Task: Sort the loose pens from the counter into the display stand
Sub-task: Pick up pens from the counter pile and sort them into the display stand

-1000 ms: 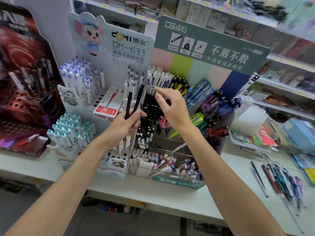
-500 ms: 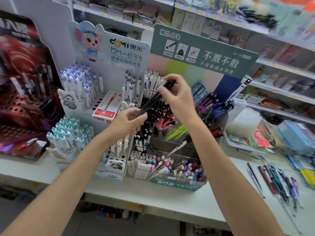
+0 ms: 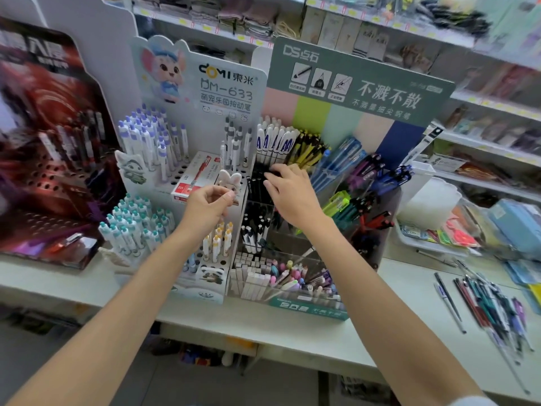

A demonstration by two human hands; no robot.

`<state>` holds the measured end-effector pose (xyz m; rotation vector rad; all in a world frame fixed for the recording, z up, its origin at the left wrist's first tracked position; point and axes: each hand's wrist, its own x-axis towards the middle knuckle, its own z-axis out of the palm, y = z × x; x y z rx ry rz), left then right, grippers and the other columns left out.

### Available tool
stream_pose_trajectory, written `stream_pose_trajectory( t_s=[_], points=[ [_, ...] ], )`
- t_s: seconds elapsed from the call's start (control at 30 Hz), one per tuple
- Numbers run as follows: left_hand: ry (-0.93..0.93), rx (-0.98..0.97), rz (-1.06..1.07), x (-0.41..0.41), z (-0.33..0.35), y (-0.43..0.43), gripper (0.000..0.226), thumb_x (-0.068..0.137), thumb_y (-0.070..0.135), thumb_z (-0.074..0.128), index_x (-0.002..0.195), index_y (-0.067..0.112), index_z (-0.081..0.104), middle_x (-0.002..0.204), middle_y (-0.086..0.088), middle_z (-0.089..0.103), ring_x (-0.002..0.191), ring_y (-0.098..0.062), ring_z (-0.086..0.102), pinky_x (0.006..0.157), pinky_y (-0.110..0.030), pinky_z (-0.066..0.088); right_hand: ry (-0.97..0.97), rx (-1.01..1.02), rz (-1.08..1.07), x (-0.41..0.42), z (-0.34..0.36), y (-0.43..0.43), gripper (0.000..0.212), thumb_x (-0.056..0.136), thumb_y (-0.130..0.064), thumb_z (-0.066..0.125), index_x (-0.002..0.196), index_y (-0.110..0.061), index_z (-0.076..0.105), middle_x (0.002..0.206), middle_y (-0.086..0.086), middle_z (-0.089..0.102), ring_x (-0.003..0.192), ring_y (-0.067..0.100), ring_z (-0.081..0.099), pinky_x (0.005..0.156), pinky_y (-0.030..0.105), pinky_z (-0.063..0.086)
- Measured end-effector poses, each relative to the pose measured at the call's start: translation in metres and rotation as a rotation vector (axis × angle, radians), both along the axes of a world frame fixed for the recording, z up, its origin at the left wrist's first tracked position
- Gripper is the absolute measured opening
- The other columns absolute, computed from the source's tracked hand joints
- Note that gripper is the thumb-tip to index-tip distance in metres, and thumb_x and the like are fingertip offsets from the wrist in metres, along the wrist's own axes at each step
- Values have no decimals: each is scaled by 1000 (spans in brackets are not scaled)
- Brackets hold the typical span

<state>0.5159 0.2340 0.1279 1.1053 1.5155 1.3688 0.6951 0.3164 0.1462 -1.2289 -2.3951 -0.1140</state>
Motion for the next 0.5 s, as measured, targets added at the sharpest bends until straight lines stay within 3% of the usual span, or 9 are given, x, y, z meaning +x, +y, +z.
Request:
stream_pose_trajectory(
  t_s=[0.03, 0.1, 0.17, 0.23, 0.37, 0.43, 0.5],
  points=[
    [21, 1, 5, 1, -1, 0, 6, 97, 19, 60, 94, 17, 66, 81, 4, 65, 66, -7, 56, 60, -19, 49, -6, -27, -14, 3, 2, -2, 37, 104, -28, 43, 132, -12, 61, 137, 5, 56, 125, 29, 44, 103, 41, 28],
    [93, 24, 19, 6, -3, 2, 6, 95, 19, 63, 91, 18, 66, 82, 3, 65, 71, -9, 58, 66, -23, 48, 180, -26, -11, 16, 9, -9, 37, 103, -24, 46, 136, -11, 57, 136, 5, 58, 126, 24, 46, 103, 36, 28],
    [206, 73, 16, 18, -2, 2, 4, 93, 18, 64, 90, 17, 67, 84, 3, 66, 75, -8, 59, 71, -22, 46, 414, 41, -42, 43, 15, -19, 33, 99, -16, 51, 129, -7, 62, 122, 7, 66, 114, 21, 56, 100, 28, 34],
    [340, 122, -16, 39, 3, 2, 4, 93, 18, 64, 91, 16, 66, 85, 3, 66, 77, -7, 60, 69, -19, 46, 521, 67, -124, 85, 16, -30, 26, 96, -11, 54, 116, -5, 68, 108, 7, 70, 99, 18, 63, 90, 22, 45],
    [603, 232, -174, 115, 14, 6, 4, 91, 22, 65, 89, 18, 65, 81, 5, 65, 78, -15, 60, 71, -33, 50, 544, 23, -418, 195, -5, -55, 15, 92, -11, 58, 102, -8, 70, 95, 6, 70, 78, 17, 60, 76, 31, 51],
    [726, 277, -259, 169, 15, 8, 5, 91, 23, 66, 89, 19, 64, 83, 4, 65, 78, -18, 59, 71, -36, 50, 531, -38, -552, 256, -20, -71, 12, 91, -9, 58, 96, -8, 69, 91, 8, 68, 77, 19, 58, 73, 38, 51],
    [801, 314, -348, 231, 12, 7, 5, 91, 25, 64, 91, 20, 64, 85, 5, 65, 79, -19, 60, 72, -36, 51, 476, -144, -683, 318, -38, -89, 11, 90, -11, 56, 96, -9, 66, 91, 6, 65, 83, 25, 59, 68, 35, 45]
  ],
)
